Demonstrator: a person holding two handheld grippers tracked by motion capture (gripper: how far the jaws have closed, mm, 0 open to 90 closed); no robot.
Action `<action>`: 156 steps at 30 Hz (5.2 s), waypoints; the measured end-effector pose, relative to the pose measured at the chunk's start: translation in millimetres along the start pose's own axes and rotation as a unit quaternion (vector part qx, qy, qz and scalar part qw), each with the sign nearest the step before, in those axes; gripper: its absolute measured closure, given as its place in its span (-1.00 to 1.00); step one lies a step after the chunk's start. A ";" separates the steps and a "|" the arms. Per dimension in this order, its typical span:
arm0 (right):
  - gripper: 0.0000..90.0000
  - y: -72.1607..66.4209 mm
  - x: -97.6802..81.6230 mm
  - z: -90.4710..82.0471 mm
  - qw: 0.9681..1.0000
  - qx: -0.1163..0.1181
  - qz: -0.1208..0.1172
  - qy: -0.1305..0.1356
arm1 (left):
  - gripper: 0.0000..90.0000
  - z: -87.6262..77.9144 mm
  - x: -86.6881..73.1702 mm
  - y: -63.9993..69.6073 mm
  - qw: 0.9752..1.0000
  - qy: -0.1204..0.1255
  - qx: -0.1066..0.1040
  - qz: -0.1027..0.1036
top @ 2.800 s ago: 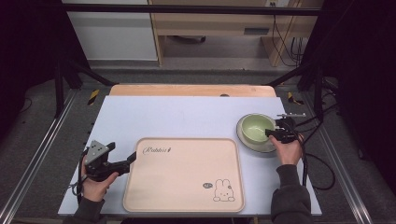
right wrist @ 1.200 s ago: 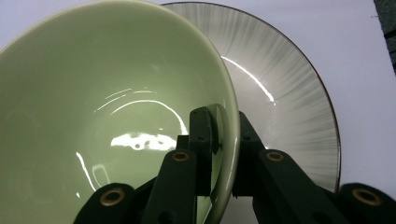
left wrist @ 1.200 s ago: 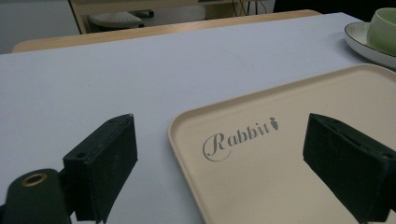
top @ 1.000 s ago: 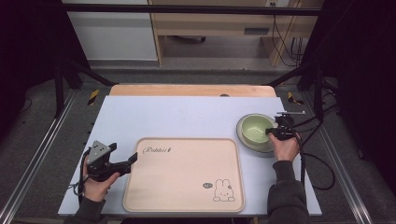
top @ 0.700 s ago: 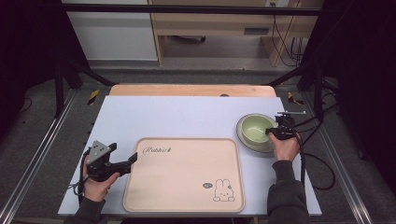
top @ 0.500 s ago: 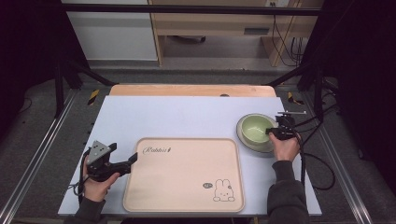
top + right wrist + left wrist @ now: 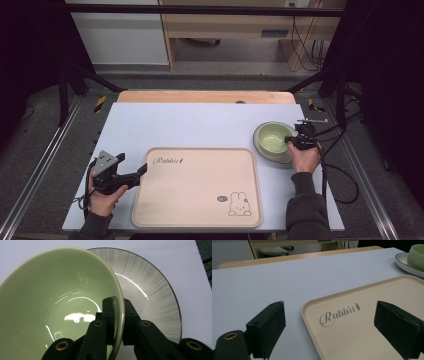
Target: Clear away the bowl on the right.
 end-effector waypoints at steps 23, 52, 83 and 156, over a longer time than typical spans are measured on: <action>0.85 -5.5 1.3 -6.0 1.000 0.004 -0.001 0.016 | -0.77 -0.5 0.3 0.1 1.000 0.001 0.000 0.001; 0.85 -3.1 3.5 -16.5 1.000 0.013 -0.002 0.028 | -0.77 -1.9 1.4 0.5 1.000 0.004 -0.001 0.000; 0.84 -11.0 8.5 -39.0 0.998 0.037 -0.010 0.046 | -0.77 -2.6 1.8 1.0 1.000 0.004 -0.002 0.000; 0.84 -90.7 8.2 -79.1 0.976 0.172 -0.118 0.059 | -0.77 -4.4 3.7 2.6 1.000 0.008 -0.006 0.003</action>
Point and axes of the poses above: each handheld gripper's, and its own axes: z roughly forward along the jaws, x roughly out of its top, y roughly to its right, the point moved 1 cm from there along z, roughly forward along the jaws, and after that the axes turned 4 degrees about y, right-handed, at the moved point
